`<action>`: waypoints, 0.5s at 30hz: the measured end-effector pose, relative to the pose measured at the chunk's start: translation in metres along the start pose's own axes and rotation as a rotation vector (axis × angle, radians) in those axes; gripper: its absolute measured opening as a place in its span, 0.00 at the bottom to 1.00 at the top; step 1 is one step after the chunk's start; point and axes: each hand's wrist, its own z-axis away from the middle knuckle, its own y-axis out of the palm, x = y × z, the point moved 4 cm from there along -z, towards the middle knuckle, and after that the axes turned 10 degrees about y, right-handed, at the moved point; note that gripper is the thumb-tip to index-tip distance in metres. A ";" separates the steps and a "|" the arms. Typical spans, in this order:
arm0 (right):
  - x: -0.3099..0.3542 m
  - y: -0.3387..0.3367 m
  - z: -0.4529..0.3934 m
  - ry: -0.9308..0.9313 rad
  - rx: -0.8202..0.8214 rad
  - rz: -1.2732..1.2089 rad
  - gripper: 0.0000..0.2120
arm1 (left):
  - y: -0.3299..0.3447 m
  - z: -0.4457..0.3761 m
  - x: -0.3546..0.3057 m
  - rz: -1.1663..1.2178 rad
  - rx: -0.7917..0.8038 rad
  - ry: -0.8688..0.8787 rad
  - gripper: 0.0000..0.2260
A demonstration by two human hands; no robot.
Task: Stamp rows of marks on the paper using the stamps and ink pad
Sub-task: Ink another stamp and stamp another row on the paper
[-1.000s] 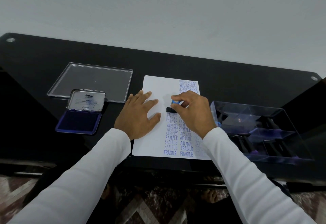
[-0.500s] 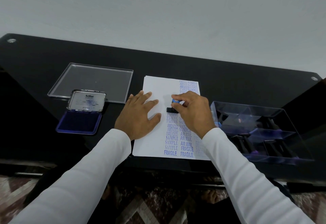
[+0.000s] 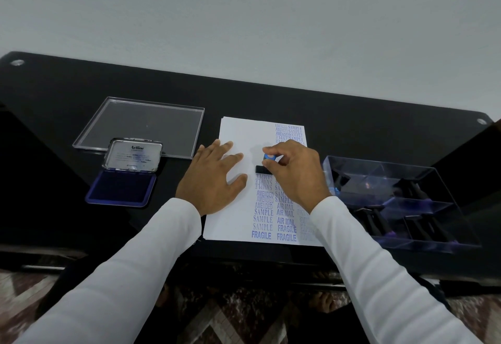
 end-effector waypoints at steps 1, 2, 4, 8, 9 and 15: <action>0.000 0.000 -0.001 0.006 0.001 0.006 0.11 | 0.000 0.000 0.000 0.001 -0.001 0.001 0.30; -0.001 0.000 -0.001 0.008 0.004 0.010 0.12 | 0.000 0.000 0.000 0.003 -0.003 0.001 0.30; 0.000 0.001 -0.002 0.005 0.006 0.016 0.13 | 0.000 0.000 0.000 0.002 -0.002 -0.001 0.30; 0.001 0.001 -0.002 0.013 0.005 0.019 0.13 | 0.001 0.000 0.000 -0.001 -0.002 0.004 0.30; 0.000 0.001 -0.001 0.014 0.004 0.016 0.13 | 0.001 0.000 0.001 -0.002 -0.003 0.005 0.30; 0.000 -0.002 0.000 0.004 0.006 -0.006 0.10 | 0.000 0.000 0.000 0.003 0.003 0.003 0.30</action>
